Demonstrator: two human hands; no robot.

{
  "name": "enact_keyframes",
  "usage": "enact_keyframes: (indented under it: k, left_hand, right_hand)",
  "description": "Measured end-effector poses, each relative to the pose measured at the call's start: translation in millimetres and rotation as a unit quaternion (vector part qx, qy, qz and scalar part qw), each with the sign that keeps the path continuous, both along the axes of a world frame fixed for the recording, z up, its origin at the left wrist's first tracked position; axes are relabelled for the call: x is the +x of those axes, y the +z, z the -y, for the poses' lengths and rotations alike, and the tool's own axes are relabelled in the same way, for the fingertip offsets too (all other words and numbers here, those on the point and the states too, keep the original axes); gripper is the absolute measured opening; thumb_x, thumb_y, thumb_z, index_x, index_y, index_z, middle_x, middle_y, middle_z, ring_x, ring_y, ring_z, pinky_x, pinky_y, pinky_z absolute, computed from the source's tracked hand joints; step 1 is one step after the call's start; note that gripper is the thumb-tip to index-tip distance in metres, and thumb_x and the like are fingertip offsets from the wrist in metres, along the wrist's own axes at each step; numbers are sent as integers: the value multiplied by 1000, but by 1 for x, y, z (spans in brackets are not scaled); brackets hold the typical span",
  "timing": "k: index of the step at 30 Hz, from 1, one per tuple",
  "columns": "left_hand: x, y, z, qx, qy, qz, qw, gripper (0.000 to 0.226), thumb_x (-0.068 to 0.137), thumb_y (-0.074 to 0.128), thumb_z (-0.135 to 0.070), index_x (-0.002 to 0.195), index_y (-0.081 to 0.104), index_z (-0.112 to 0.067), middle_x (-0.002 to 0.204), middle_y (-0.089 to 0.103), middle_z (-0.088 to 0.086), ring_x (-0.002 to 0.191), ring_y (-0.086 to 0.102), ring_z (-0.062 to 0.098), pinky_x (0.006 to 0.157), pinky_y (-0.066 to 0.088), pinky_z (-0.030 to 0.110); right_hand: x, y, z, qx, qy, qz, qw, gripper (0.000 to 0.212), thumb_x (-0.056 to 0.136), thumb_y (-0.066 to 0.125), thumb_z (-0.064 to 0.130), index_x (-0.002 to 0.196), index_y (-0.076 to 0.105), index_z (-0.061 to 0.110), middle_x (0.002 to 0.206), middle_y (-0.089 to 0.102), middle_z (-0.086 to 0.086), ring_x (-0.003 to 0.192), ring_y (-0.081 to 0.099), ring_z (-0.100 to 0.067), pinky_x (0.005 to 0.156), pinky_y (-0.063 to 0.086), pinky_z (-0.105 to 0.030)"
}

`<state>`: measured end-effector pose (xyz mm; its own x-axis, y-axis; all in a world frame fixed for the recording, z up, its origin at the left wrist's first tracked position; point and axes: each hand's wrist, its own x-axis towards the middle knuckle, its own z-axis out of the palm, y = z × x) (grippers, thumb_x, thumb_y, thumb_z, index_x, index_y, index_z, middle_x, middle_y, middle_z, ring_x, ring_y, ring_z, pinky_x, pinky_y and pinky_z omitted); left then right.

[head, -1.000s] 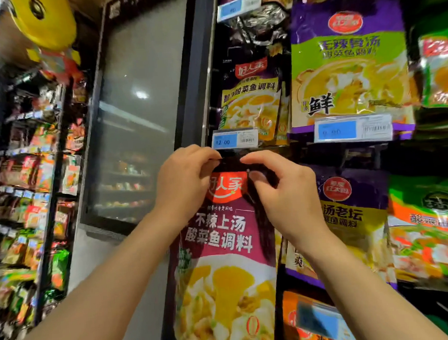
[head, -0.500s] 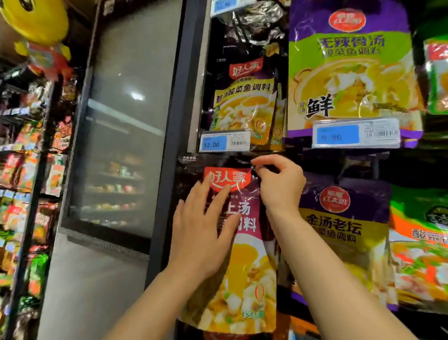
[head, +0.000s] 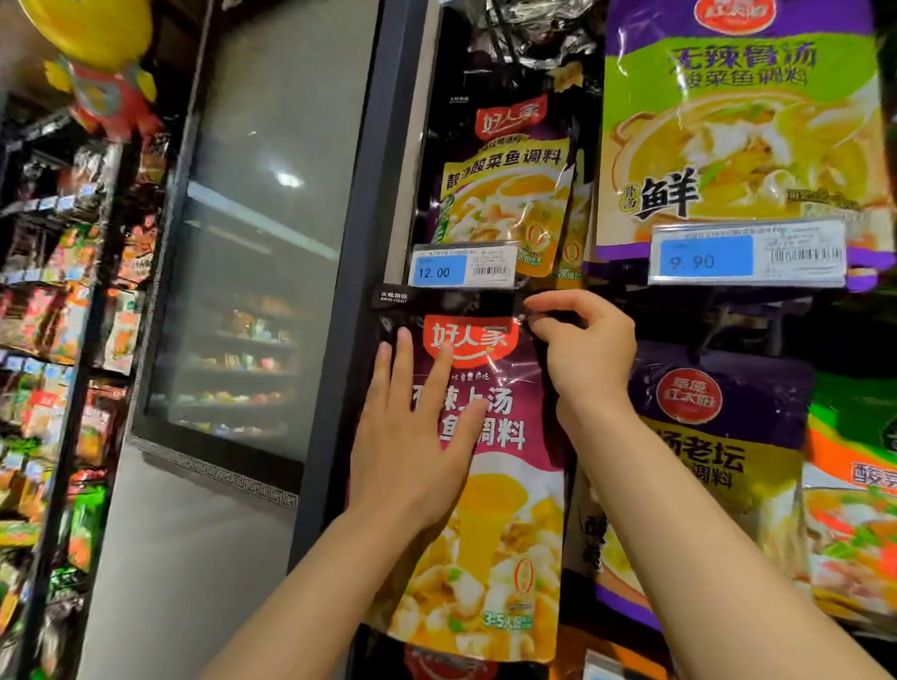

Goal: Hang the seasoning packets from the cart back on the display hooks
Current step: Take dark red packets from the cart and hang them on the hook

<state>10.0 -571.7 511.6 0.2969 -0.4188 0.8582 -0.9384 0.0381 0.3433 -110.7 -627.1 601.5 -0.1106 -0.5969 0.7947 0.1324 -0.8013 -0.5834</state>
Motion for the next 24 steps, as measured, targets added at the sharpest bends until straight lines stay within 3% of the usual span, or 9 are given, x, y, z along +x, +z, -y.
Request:
enact_keyframes:
  k: [3, 10, 13, 16, 21, 24]
  left_hand:
    - [-6, 9, 0, 19, -21, -33, 999, 71, 81, 15, -70, 144, -5, -43, 155, -19, -9, 141, -19, 7, 115, 10, 36]
    - [-9, 17, 6, 30, -50, -70, 996, 71, 84, 19, -67, 145, -5, -41, 157, -13, -5, 144, -9, 13, 115, 10, 36]
    - [-4, 21, 5, 44, -75, -101, 991, 71, 84, 21, -68, 146, -4, -43, 157, -9, -3, 144, 2, 18, 113, 18, 40]
    - [1, 20, 0, 24, -85, -89, 992, 70, 84, 21, -67, 146, -1, -43, 157, -7, -8, 144, 0, 13, 115, 19, 40]
    - [-10, -2, -17, 27, -93, 7, 995, 68, 79, 21, -72, 137, -9, -52, 152, -22, -20, 140, -17, 2, 116, -2, 32]
    - [-10, -14, -13, 60, -44, 32, 997, 71, 78, 16, -81, 134, -17, -53, 151, -26, -17, 137, -25, 3, 112, -15, 31]
  right_hand:
    - [-2, 1, 0, 27, 28, 9, 999, 27, 82, 64, 9, 71, 69, 34, 96, 68, 1, 90, 66, -20, 69, 59, -43]
    - [-1, 2, -9, -7, 20, -12, 1000, 27, 84, 64, 10, 74, 66, 34, 97, 66, 4, 91, 64, -15, 71, 59, -41]
    - [4, 0, -12, -40, 12, -33, 999, 22, 84, 64, 9, 79, 67, 30, 90, 64, 13, 83, 62, -3, 71, 58, -33]
    - [11, -1, -14, -62, 5, -38, 997, 20, 85, 64, 8, 79, 66, 27, 86, 62, 16, 77, 58, 7, 65, 54, -22]
    - [12, 4, 1, -20, -5, 12, 1000, 28, 79, 68, 5, 66, 59, 29, 82, 63, 7, 84, 60, -10, 78, 55, -43]
    - [12, 7, 4, -17, -25, 13, 999, 30, 78, 68, 4, 63, 57, 27, 79, 62, 5, 78, 58, -9, 72, 53, -37]
